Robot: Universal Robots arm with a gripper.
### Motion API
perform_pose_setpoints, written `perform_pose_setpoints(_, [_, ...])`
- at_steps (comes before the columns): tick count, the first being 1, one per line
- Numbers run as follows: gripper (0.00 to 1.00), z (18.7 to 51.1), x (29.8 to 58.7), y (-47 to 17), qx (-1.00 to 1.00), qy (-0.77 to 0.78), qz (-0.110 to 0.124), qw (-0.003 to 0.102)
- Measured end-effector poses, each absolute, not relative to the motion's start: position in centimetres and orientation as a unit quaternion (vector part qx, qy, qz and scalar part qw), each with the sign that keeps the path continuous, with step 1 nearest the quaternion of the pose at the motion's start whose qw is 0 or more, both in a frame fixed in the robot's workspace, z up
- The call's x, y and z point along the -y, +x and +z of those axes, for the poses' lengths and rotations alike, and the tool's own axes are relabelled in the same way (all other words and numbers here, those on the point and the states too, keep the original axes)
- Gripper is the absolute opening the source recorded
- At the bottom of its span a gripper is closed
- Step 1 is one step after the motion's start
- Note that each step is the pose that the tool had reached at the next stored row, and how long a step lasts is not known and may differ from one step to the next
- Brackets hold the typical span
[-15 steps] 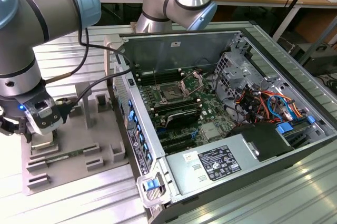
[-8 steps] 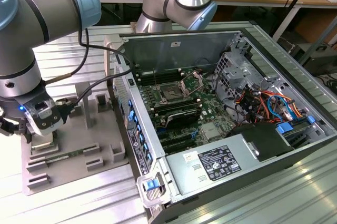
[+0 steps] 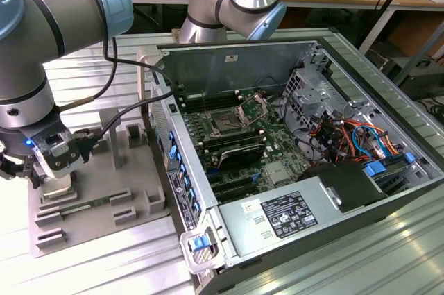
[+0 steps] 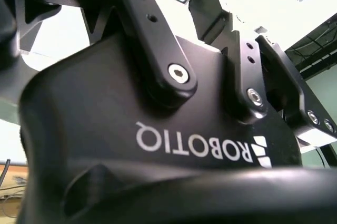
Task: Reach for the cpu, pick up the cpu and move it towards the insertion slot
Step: 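Pick up the cpu and move it towards the insertion slot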
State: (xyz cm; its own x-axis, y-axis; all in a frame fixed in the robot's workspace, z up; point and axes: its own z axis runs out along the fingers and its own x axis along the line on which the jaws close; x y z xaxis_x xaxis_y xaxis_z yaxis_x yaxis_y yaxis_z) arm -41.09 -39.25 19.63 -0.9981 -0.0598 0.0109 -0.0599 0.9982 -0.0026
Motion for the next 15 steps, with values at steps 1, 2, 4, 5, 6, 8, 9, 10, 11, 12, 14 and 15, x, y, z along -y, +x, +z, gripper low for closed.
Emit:
perform_pose_setpoints(1, [0.62, 19.63, 39.25, -41.09, 1.000, 0.030, 0.001, 0.005])
perform_pose_setpoints(2, [0.62, 19.63, 39.25, -41.09, 1.000, 0.030, 0.001, 0.005])
perform_pose_setpoints(4, [0.62, 19.62, 39.25, -41.09, 1.000, 0.030, 0.001, 0.005])
perform_pose_setpoints(5, [0.62, 19.62, 39.25, -41.09, 1.000, 0.030, 0.001, 0.005])
perform_pose_setpoints(6, [0.62, 19.62, 39.25, -41.09, 1.000, 0.030, 0.001, 0.005])
perform_pose_setpoints(8, [0.62, 19.84, 39.25, -41.09, 1.000, 0.030, 0.001, 0.005])
perform_pose_setpoints(9, [0.62, 20.01, 39.25, -41.09, 1.000, 0.030, 0.001, 0.005])
perform_pose_setpoints(10, [0.62, 20.06, 39.25, -41.08, 1.000, 0.030, 0.001, 0.005])
perform_pose_setpoints(11, [0.62, 20.07, 39.25, -41.08, 1.000, 0.030, 0.001, 0.005])
perform_pose_setpoints(12, [0.62, 20.08, 39.25, -41.09, 1.000, 0.030, 0.001, 0.005])
perform_pose_setpoints(14, [0.62, 20.07, 39.25, -41.09, 1.000, 0.030, 0.001, 0.005])
perform_pose_setpoints(15, [0.62, 20.06, 39.25, -41.09, 1.000, 0.030, 0.002, 0.006])
